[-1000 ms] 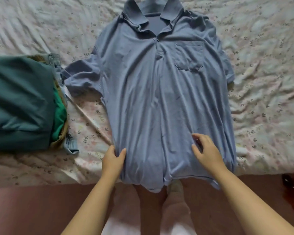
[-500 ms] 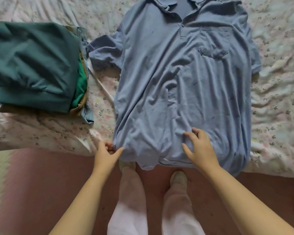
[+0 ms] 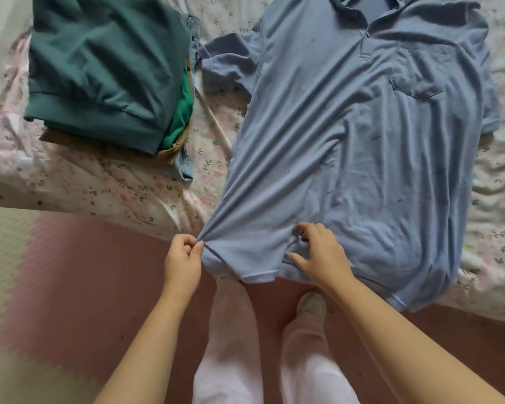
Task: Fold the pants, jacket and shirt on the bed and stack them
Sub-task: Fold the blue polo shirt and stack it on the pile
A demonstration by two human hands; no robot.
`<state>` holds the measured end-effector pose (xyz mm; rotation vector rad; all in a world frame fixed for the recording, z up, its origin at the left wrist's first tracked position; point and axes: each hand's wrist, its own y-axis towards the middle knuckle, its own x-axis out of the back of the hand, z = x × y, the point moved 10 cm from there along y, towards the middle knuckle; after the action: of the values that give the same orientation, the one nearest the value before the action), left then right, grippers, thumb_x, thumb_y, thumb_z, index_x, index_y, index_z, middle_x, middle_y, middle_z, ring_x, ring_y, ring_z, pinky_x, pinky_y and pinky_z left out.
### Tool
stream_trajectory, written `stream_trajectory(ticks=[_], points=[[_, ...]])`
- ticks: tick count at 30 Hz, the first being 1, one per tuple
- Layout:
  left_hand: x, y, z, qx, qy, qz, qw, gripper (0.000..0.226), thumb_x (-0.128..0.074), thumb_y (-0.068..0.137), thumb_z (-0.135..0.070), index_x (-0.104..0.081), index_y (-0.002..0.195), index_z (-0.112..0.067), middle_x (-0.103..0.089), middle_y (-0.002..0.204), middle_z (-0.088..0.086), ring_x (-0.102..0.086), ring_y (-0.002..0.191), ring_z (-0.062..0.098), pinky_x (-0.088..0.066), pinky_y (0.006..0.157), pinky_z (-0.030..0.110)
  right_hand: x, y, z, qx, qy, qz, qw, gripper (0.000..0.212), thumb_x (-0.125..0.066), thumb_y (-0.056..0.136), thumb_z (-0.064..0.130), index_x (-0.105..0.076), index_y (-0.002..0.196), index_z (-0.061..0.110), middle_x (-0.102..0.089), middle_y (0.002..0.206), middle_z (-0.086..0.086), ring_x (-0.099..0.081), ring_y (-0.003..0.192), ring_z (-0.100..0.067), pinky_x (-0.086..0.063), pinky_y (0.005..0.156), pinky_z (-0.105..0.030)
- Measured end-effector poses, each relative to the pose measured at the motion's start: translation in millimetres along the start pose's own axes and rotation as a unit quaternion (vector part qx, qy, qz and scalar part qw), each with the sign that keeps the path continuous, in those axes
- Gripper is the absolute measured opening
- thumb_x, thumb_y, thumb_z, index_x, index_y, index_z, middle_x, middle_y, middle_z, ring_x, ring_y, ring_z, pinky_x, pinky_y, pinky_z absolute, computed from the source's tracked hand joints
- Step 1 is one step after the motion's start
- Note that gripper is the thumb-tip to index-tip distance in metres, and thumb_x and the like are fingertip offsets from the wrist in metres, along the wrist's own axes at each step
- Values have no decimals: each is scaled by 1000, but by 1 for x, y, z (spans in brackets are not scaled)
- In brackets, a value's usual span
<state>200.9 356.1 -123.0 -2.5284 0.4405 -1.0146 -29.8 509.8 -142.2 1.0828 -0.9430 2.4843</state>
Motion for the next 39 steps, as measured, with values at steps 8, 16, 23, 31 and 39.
stream_trajectory(ticks=[8,16,23,31,39], points=[[-4,7,6,12,191,21,981,18,-55,89,-14,-51,106,-8,-55,107,10,-52,94,27,-43,82,39,12,-5,-12,0,115,12,993,24,-61,82,7,-59,105,12,-55,86,-1,-52,77,-18,-43,73,-32],[-120,-49,-88,-195,175,136,955,17,-61,85,-12,-59,101,-5,-57,97,9,-55,95,27,-44,86,41,102,-76,-143,-171,141,-224,949,23,-61,83,2,-56,106,1,-49,96,-11,-52,86,-24,-41,80,-30],[-218,-98,-126,-280,185,232,913,21,-67,81,-13,-63,100,-5,-60,98,10,-55,95,27,-44,87,37,94,-115,-229,-332,243,-196,890,33,-63,86,20,-50,113,6,-50,110,-10,-50,95,-22,-44,80,-36],[-253,-118,-128,-274,246,230,901,27,-64,84,-30,-62,107,-15,-52,109,4,-49,105,21,-41,93,39,106,-123,-242,-276,358,-226,863,20,-58,87,7,-53,71,17,-56,79,-5,-51,73,-17,-42,68,-29],[-269,-137,-135,-304,304,223,875,26,-67,82,-31,-64,102,-15,-50,106,5,-46,102,22,-37,87,33,115,-140,-282,-287,365,-211,860,17,-59,86,5,-53,72,13,-54,71,-5,-49,69,-20,-41,68,-32]])
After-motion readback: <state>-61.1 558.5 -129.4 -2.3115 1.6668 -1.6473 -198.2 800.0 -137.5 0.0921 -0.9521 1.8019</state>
